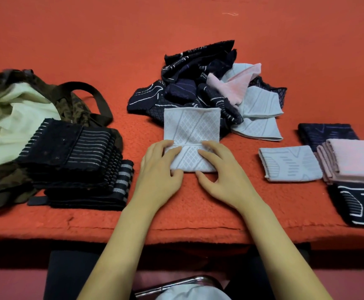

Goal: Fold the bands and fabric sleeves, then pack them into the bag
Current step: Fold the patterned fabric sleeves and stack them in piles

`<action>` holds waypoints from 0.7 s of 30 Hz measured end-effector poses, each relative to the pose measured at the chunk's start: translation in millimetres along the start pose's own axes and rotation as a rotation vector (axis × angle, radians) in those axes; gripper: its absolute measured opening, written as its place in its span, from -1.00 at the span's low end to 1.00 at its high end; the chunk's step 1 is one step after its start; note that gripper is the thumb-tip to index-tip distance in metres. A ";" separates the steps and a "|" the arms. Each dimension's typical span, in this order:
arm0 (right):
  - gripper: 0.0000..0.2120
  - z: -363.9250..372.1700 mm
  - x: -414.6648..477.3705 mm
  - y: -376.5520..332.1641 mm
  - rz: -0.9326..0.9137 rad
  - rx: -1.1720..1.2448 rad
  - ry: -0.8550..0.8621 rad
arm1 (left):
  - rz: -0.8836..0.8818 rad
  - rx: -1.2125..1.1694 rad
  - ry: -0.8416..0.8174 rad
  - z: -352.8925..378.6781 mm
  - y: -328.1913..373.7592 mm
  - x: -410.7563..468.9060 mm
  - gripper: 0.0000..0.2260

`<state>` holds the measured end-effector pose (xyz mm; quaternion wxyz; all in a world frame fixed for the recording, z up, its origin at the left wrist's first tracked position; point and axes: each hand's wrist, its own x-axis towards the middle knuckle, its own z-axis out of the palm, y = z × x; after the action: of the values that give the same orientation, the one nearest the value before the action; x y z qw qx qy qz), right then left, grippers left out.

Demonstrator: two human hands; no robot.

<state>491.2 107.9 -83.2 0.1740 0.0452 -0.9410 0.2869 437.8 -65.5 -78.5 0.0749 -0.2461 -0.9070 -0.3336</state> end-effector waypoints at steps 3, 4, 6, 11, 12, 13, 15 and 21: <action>-0.50 -1.8 -1.3 -1.2 0.004 0.034 -0.009 | -0.019 -0.125 0.046 -1.2 1.0 1.6 -0.51; -0.51 -2.4 -1.5 -1.7 0.008 0.042 -0.015 | -0.022 -0.168 0.058 -2.6 1.4 2.2 -0.55; -0.54 -3.8 0.1 -2.2 0.020 0.049 -0.020 | -0.031 -0.222 0.074 -6.0 3.3 3.0 -0.65; -0.72 -13.5 0.0 -7.7 0.098 0.231 0.140 | -0.075 -0.308 0.126 -11.6 10.3 0.5 -0.82; -0.73 -14.8 -1.5 -8.4 0.131 0.284 0.188 | -0.072 -0.334 0.126 -13.1 11.4 -0.1 -0.86; -0.73 -15.5 -2.8 -8.6 0.157 0.321 0.225 | -0.075 -0.357 0.121 -14.2 11.9 -0.1 -0.91; -0.72 -15.2 -3.8 -7.9 0.189 0.339 0.261 | -0.096 -0.373 0.115 -14.3 11.2 0.5 -0.95; -0.70 -8.7 0.4 -2.0 0.269 0.261 0.278 | -0.123 -0.349 0.055 -10.1 8.0 0.1 -0.69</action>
<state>493.8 111.0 -75.3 0.2549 -0.0983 -0.8605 0.4300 441.5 -66.7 -66.2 0.0355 -0.1902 -0.8463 -0.4963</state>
